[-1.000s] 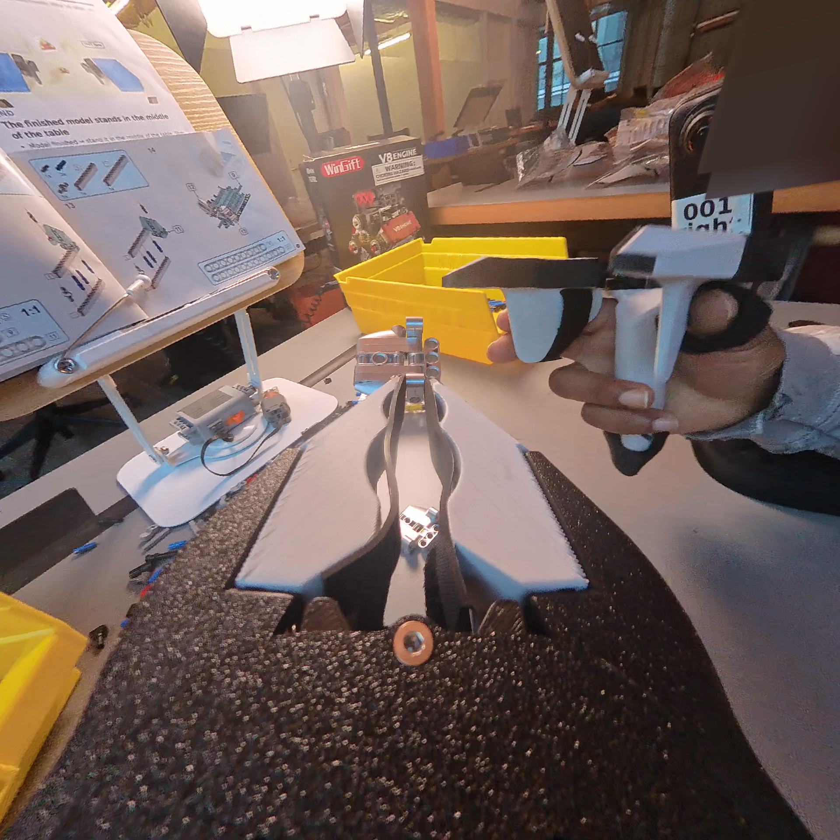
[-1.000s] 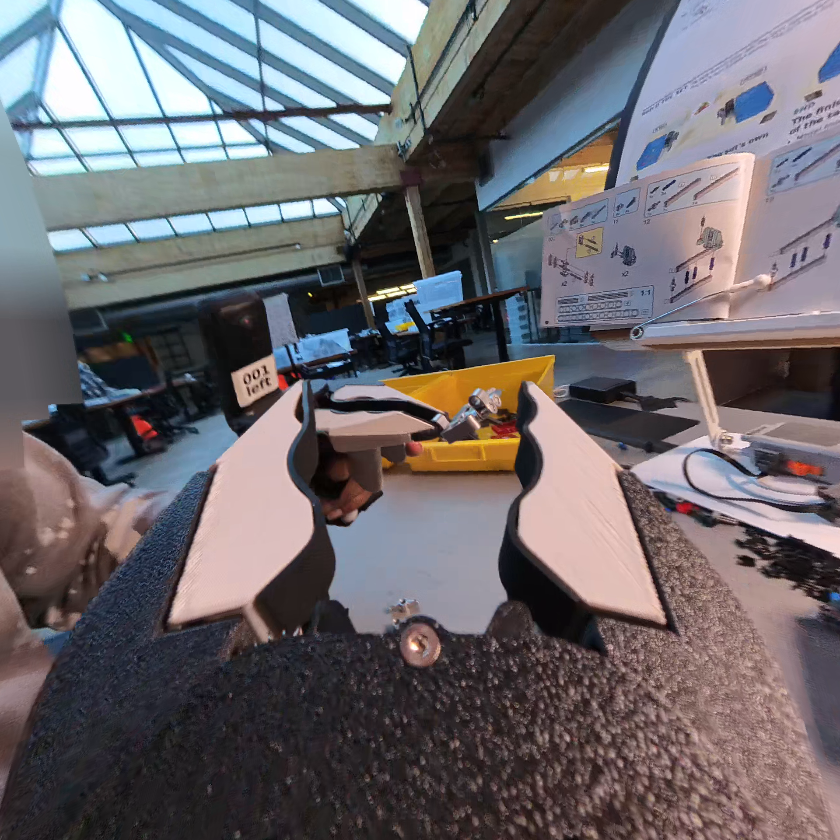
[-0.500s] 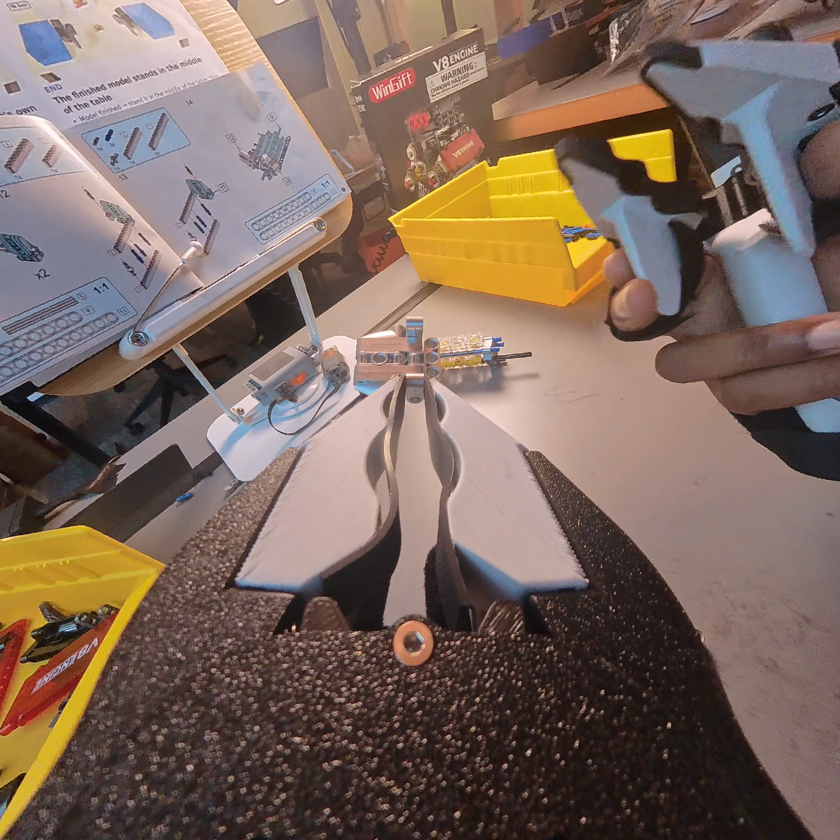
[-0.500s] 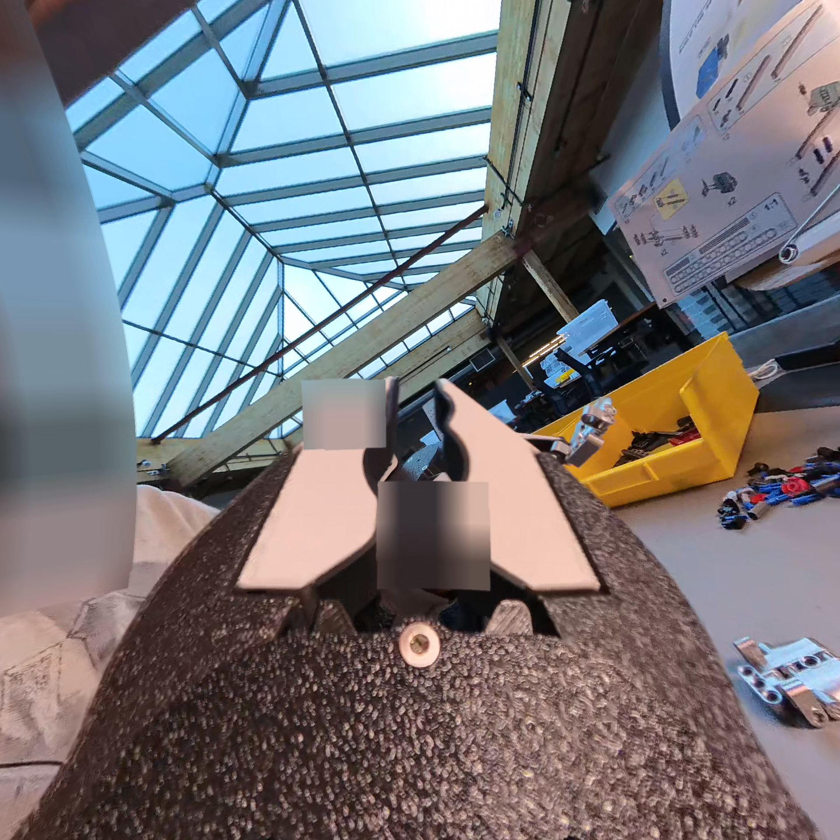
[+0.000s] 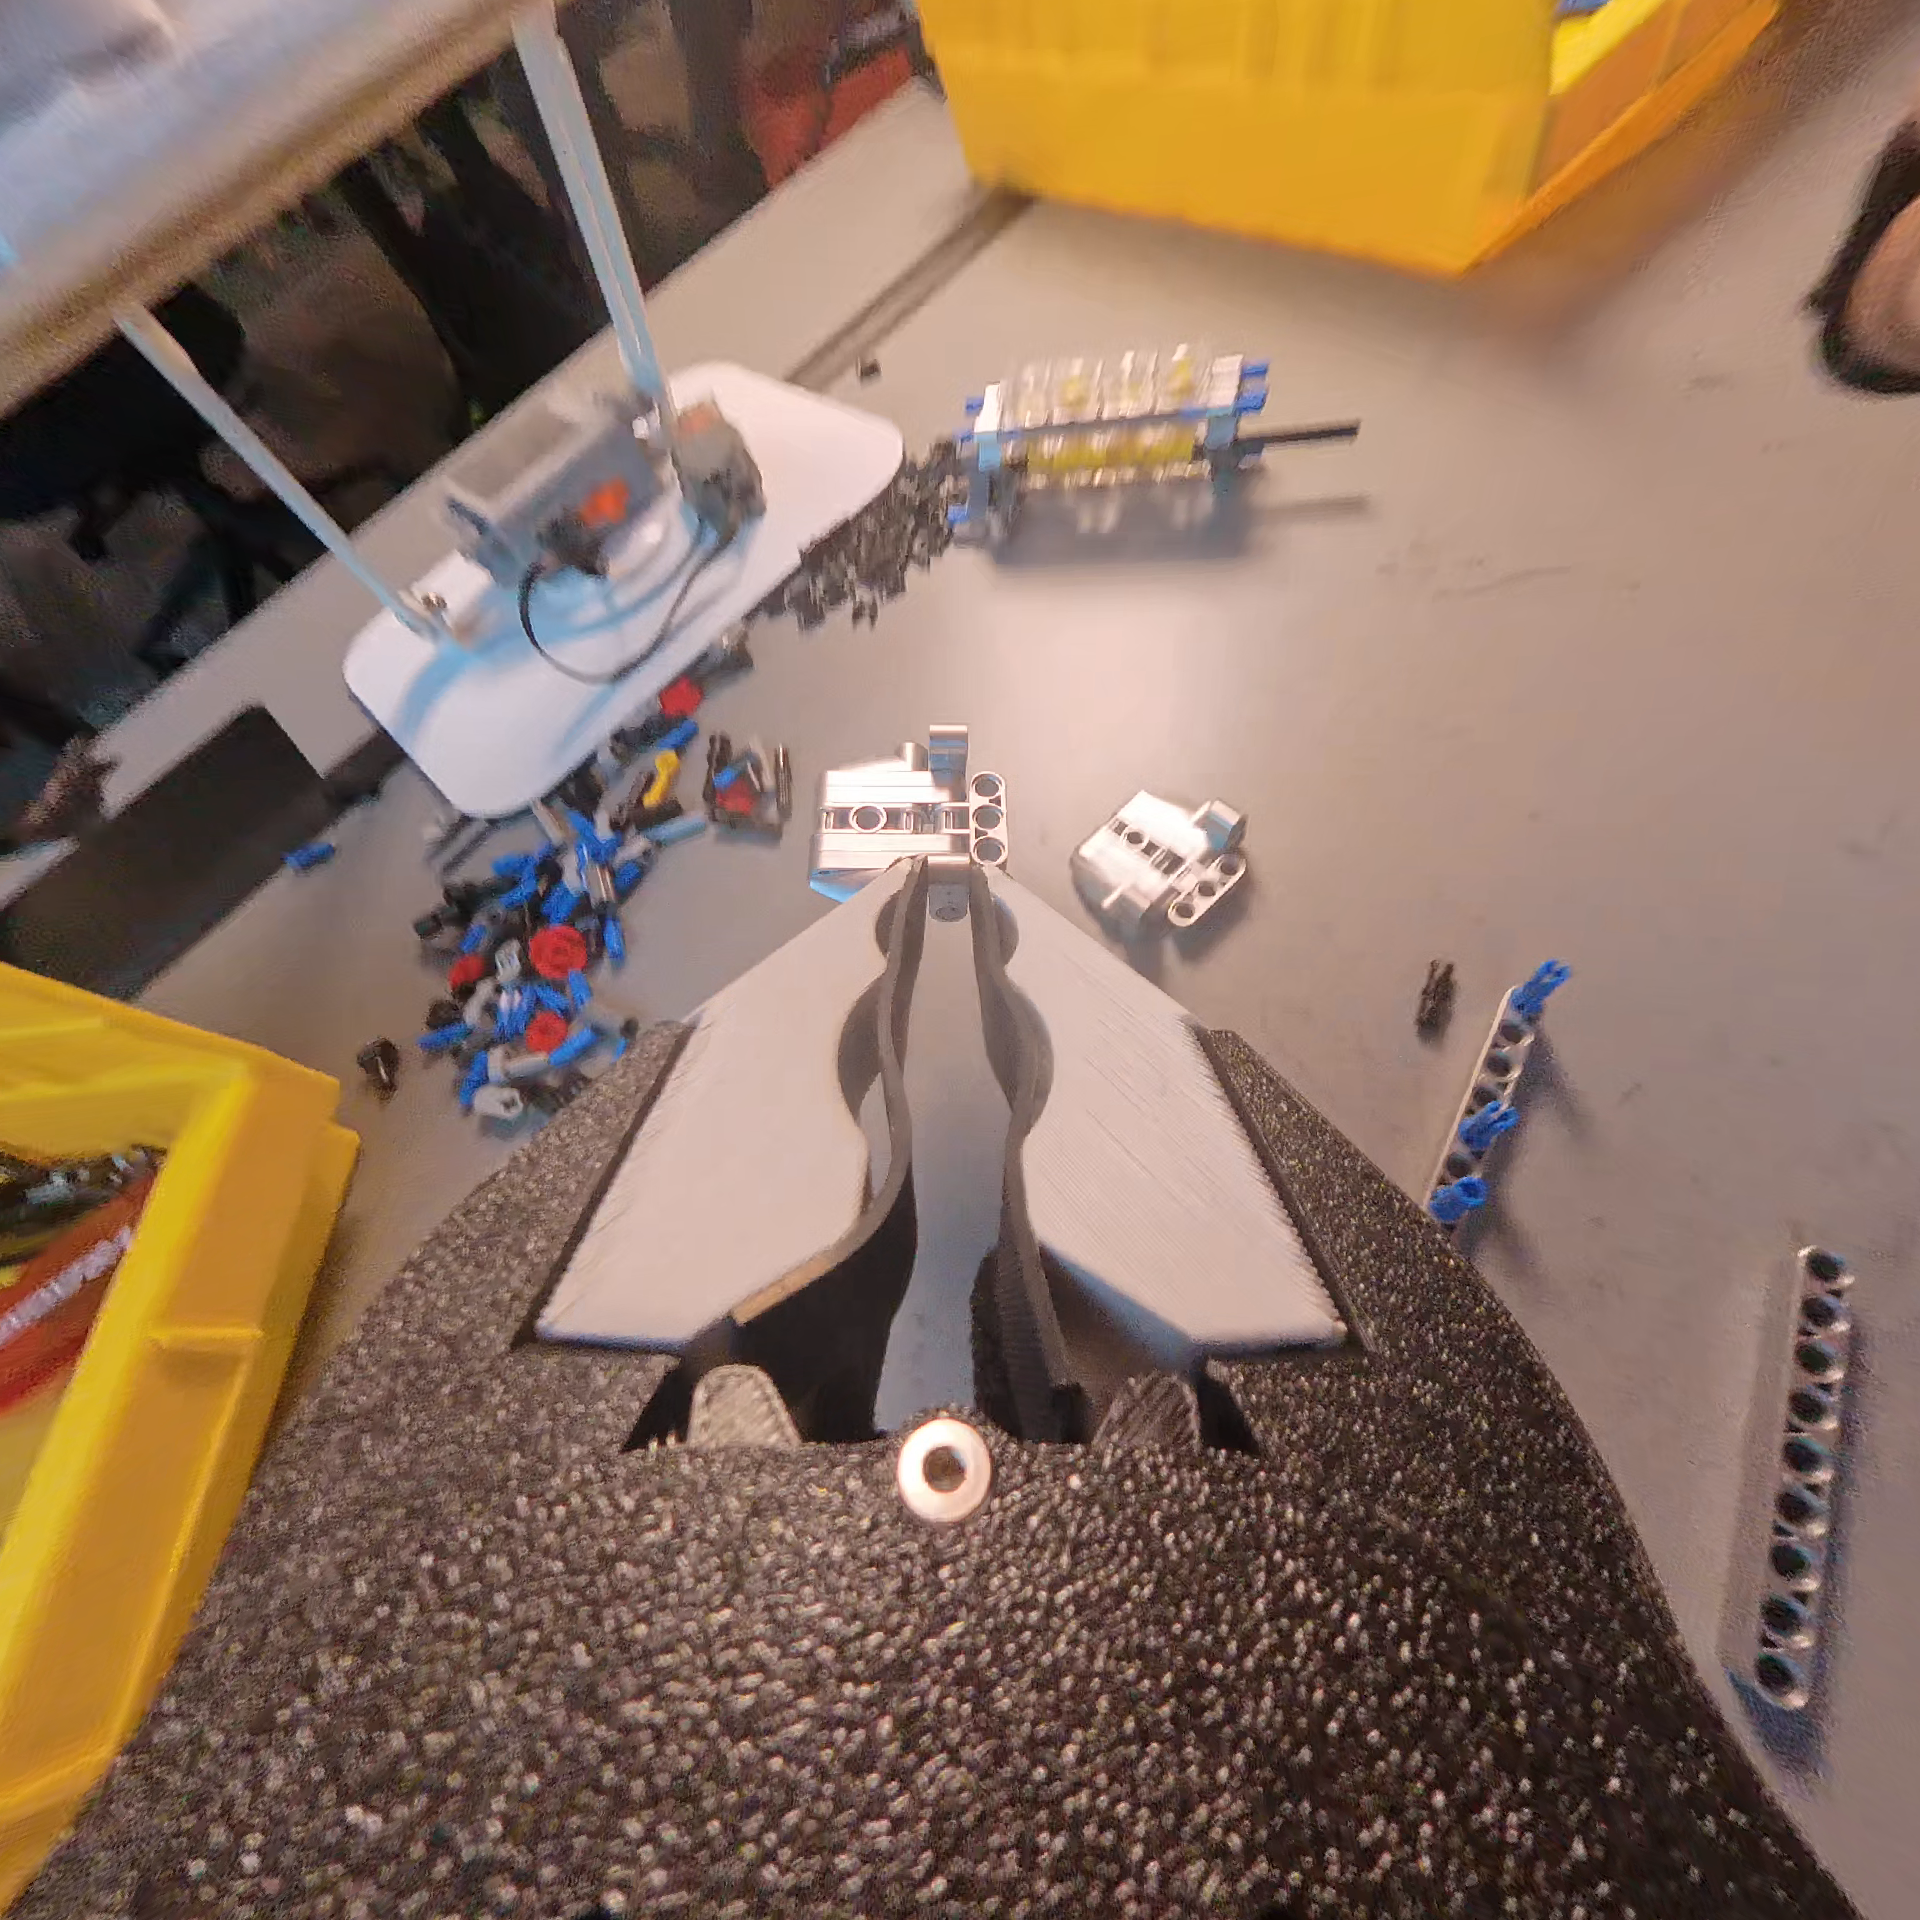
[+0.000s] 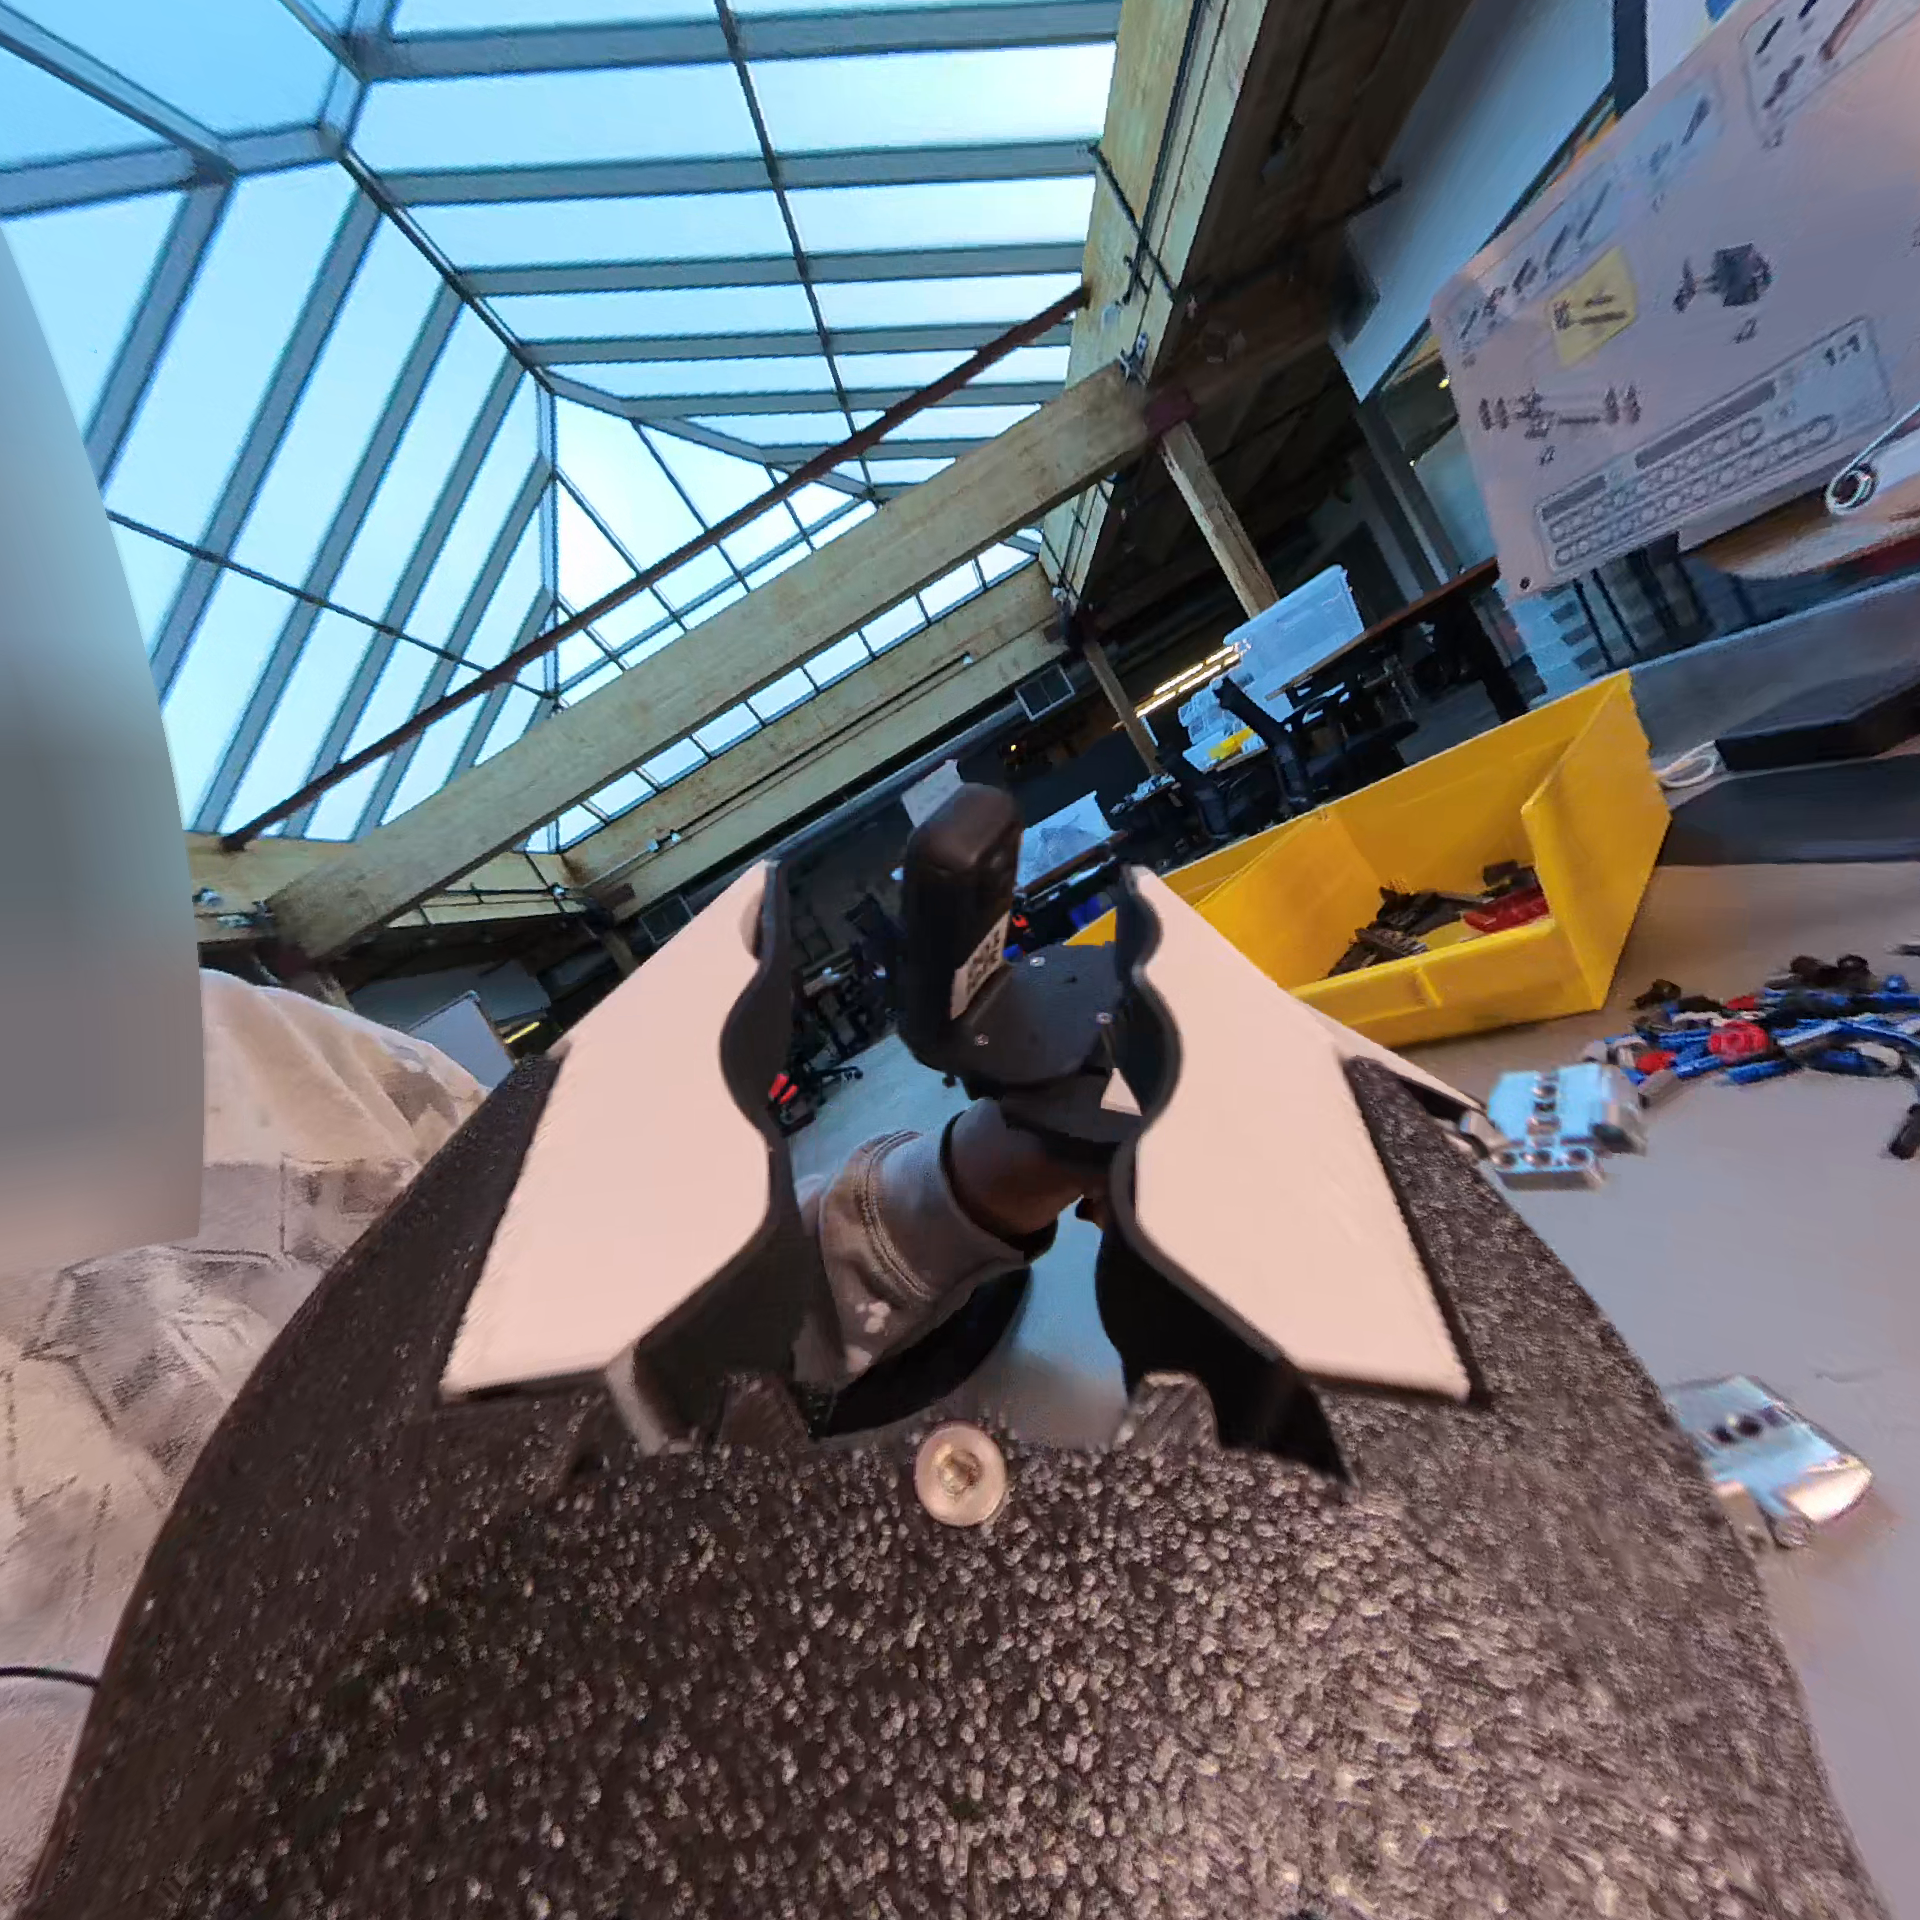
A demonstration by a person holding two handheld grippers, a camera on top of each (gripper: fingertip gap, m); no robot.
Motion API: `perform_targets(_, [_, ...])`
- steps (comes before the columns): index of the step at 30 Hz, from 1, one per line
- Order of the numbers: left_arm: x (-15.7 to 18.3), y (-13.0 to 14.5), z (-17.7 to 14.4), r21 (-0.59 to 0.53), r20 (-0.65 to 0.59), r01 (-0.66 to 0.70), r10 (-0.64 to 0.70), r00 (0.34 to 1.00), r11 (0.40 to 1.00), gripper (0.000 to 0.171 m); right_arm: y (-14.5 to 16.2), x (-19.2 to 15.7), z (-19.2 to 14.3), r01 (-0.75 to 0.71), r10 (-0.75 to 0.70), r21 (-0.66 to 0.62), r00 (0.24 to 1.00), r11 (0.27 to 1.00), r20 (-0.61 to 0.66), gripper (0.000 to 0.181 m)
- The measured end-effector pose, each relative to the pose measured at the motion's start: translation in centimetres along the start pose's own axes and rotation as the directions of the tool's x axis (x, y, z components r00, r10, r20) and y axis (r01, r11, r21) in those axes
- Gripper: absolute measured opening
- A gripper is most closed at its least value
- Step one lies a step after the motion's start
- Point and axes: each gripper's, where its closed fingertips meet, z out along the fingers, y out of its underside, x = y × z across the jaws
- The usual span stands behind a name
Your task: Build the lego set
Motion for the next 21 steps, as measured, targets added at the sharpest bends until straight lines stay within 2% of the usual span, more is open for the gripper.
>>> perform_targets(3, [-0.6, 3.3, 1.4, -0.133, -0.028, 0.08, -0.085, 0.996, 0.988, 0.006, 1.0, 0.4, 0.2, 0.009, -0.009, -0.039, 1.0, 0.999, -0.015, 0.063])
perform_targets(7, [-1.0, 4.5, 2.0, -0.187, -0.002, 0.109, -0.112, 0.994, 0.976, 0.01, 1.8, 1.2, 0.3, 0.001, -0.004, -0.068, 0.999, 0.998, -0.042, 0.064])
perform_targets(10, [-1.1, 2.9, 1.4, -0.126, 0.035, 0.099, -0.095, 0.995, 0.987, 0.034, 2.1, 1.6, 0.4, -0.019, 0.016, -0.062, 0.998, 0.998, -0.059, 0.069])
perform_targets(13, [0.0, -0.3, 0.8, -0.035, 0.071, 0.069, -0.066, 0.995, 0.997, 0.046, 2.9, 1.8, 1.4, -0.013, 0.007, -0.067, 0.996, 0.998, -0.086, 0.083])
perform_targets(17, [0.3, -3.4, 1.0, 0.004, 0.176, 0.019, -0.019, 0.984, 1.0, 0.044, 3.6, 1.6, 3.2, 0.049, -0.055, -0.047, 0.987, 0.998, -0.149, 0.092])
perform_targets(21, [0.0, -4.7, 1.8, -0.006, 0.231, 0.021, -0.019, 0.973, 1.0, 0.042, 2.7, 0.7, 3.7, 0.029, -0.026, 0.017, 0.988, 0.999, -0.15, 0.096])
